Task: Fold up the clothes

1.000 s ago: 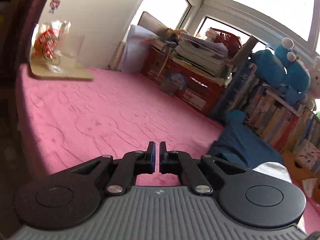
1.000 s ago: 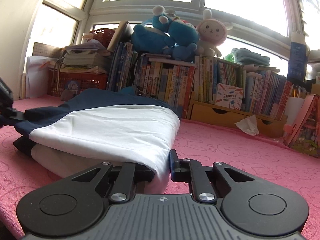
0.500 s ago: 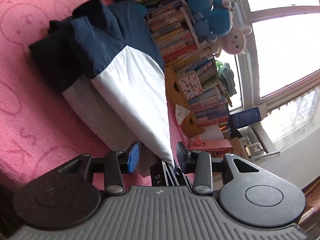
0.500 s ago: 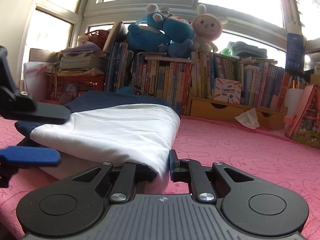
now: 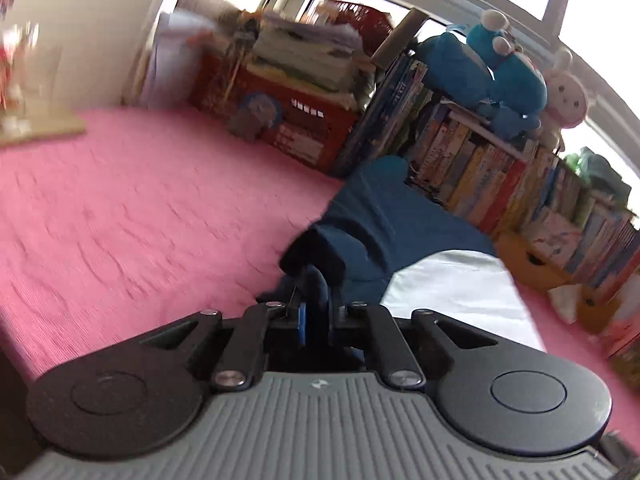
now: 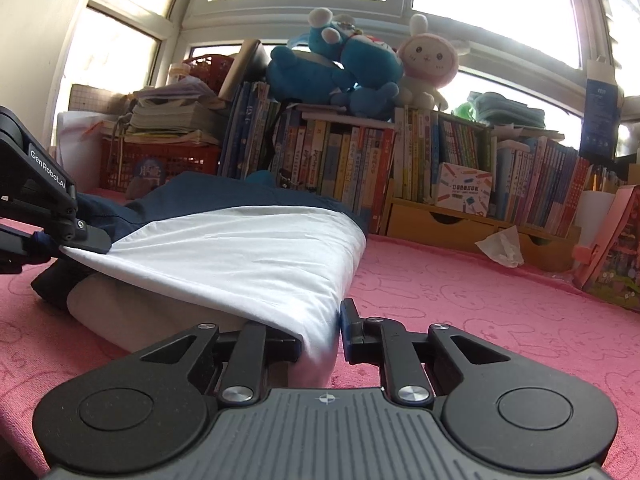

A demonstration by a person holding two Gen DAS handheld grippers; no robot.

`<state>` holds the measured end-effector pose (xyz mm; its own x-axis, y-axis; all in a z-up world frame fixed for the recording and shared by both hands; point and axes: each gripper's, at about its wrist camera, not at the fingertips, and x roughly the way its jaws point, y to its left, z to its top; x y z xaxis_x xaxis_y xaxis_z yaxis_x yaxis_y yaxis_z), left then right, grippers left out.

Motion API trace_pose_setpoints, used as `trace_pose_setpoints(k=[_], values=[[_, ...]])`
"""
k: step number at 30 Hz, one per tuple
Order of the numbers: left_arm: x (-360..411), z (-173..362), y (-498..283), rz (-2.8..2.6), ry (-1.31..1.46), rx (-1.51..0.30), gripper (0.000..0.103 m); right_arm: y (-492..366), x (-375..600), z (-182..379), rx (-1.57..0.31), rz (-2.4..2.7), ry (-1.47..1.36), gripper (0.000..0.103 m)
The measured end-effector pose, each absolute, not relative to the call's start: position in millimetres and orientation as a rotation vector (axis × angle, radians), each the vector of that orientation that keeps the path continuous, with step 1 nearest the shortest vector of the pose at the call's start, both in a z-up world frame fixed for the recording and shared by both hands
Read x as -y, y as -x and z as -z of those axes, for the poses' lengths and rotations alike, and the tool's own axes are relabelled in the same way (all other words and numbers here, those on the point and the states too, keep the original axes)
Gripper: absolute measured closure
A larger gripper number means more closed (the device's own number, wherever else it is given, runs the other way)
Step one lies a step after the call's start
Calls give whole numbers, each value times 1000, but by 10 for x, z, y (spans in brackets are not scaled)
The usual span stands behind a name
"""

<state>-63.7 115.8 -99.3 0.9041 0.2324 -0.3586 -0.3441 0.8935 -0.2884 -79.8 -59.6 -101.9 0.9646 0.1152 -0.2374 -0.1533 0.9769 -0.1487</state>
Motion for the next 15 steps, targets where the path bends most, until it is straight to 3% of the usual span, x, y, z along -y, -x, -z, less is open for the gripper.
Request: trace_pose_setpoints(k=[1, 2, 4, 8, 11, 12, 15], values=[[-1090, 993, 647, -410, 246, -306, 93, 803, 588, 1022, -228, -137, 173, 86], [-1023, 993, 657, -514, 136, -288, 102, 800, 594, 1021, -229, -130, 169, 86], [-1052, 986, 686, -647, 30, -273, 101, 778, 635, 1011, -240, -114, 139, 89], [-1705, 991, 955, -319, 580, -333, 98, 730, 701, 998, -270, -121, 101, 88], [-1809, 1138, 1084, -116, 837, -390, 86, 737, 714, 988, -283, -126, 96, 86], [-1776, 1180, 1103, -86, 866, -415, 85, 740, 719, 984, -288, -127, 93, 79], [-1631, 1281, 1108, -24, 900, -489, 82, 753, 771, 981, -341, -132, 38, 46]])
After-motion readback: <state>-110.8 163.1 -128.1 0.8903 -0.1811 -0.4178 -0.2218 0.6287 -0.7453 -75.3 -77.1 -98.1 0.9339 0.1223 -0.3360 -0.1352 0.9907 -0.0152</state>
